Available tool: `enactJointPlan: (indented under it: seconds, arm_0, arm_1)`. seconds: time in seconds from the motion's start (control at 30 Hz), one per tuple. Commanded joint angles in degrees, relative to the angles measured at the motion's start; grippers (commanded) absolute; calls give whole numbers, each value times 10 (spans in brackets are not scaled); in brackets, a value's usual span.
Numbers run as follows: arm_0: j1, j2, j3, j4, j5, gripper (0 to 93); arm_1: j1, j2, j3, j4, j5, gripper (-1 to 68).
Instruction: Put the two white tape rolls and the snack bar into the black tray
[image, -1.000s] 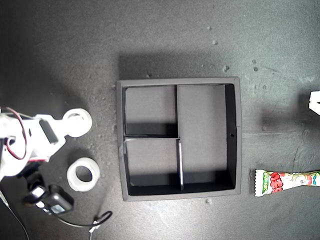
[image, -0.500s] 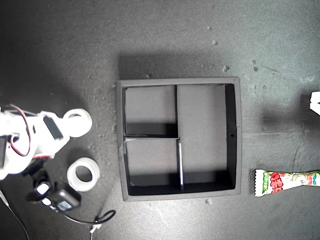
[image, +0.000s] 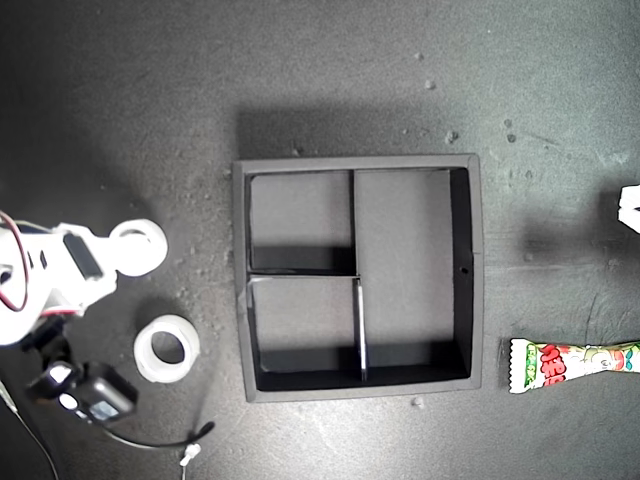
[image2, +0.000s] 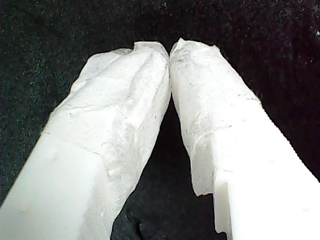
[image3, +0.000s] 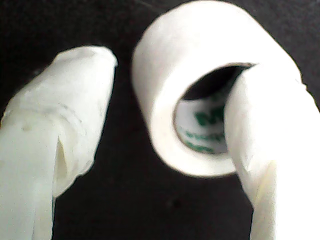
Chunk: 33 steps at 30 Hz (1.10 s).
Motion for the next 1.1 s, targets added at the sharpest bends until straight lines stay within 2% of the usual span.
enactJointPlan:
  seconds: [0.0, 0.33, 0.6, 0.7, 0.83, 0.9, 1.07]
  arm_0:
    - [7, 26, 1, -3, 3, 189]
    - [9, 33, 25, -3, -9, 187]
    - [15, -13, 26, -33, 1, 119]
    - [10, -61, 16, -47, -6, 188]
    - [-5, -124, -9, -57, -8, 215]
    - [-19, -145, -21, -57, -11, 181]
    - [-66, -125, -53, -11, -24, 14]
  arm_1:
    - [-6, 4, 7, -11, -21, -4]
    - [-11, 4, 7, -16, -24, -4]
    - [3, 4, 7, -11, -21, -4]
    - [11, 4, 7, -13, -15, -4]
    - [-17, 4, 7, -25, 62, -4]
    - [-26, 4, 7, -28, 131, -4]
    - [-42, 4, 7, -42, 368, -5]
